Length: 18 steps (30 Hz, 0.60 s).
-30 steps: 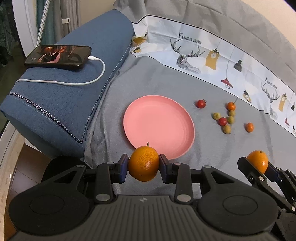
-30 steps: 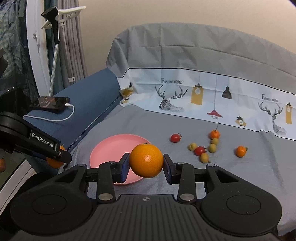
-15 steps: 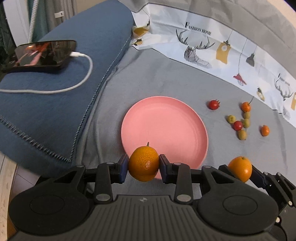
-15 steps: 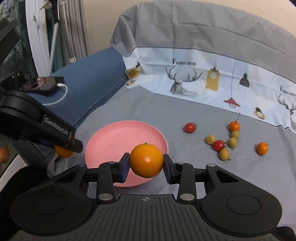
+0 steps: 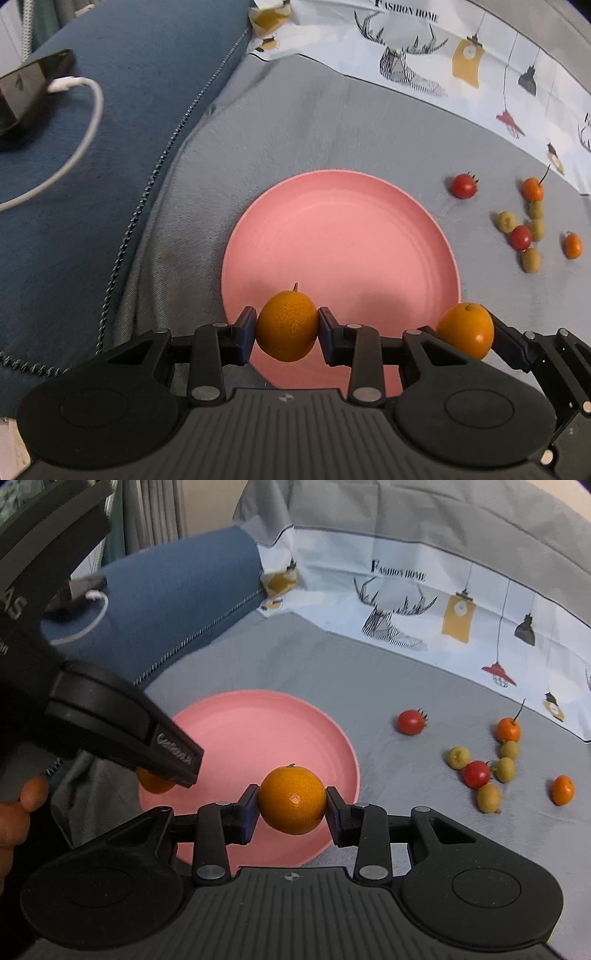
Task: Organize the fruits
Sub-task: 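Lower both grippers onto the pink plate and open them to release the tomatoes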
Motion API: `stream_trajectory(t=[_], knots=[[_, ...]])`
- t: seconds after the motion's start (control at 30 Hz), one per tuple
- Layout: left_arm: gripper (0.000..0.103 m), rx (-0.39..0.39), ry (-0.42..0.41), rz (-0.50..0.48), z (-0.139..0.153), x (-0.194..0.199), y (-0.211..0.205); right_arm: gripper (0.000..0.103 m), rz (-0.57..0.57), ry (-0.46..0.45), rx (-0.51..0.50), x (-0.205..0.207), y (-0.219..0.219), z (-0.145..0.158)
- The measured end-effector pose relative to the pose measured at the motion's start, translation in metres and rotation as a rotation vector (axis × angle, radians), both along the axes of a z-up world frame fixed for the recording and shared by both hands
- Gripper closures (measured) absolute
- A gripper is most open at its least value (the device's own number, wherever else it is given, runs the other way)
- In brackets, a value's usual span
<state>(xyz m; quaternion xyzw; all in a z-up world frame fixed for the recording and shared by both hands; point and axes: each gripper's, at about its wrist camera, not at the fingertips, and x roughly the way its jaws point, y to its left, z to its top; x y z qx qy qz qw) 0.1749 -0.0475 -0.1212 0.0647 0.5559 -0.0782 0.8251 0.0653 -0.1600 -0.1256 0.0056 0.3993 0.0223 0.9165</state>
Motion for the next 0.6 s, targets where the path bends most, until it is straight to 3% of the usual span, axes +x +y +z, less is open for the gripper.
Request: stream_trajectory(t=[0.27,0.33,0.37,0.4,0.5,0.6], knots=[[0.063,0.021,-0.032,-0.054,-0.011,0.008,-0.007,0.064,0.007,0.022,-0.038,0.009,0.003,-0.013],[0.046,0.011,-0.082,-0.089,-0.005,0.007,-0.009,0.064,0.012,0.014,-0.029,0.011,0.000,-0.011],[0.017,0.009,-0.108,-0.103,0.000,0.006,-0.009,0.061,0.011,0.004,-0.024,0.012,-0.002,-0.009],[0.000,0.008,-0.131,-0.101,0.004,0.004,-0.009,0.048,0.004,-0.010,-0.024,0.012,-0.003,-0.006],[0.000,-0.026,-0.196,-0.109,0.021,-0.004,-0.003,0.019,-0.017,-0.048,-0.018,0.010,-0.010,0.011],[0.000,-0.019,-0.193,-0.097,0.031,-0.013,0.003,0.008,-0.020,-0.065,-0.018,-0.004,-0.015,0.026]])
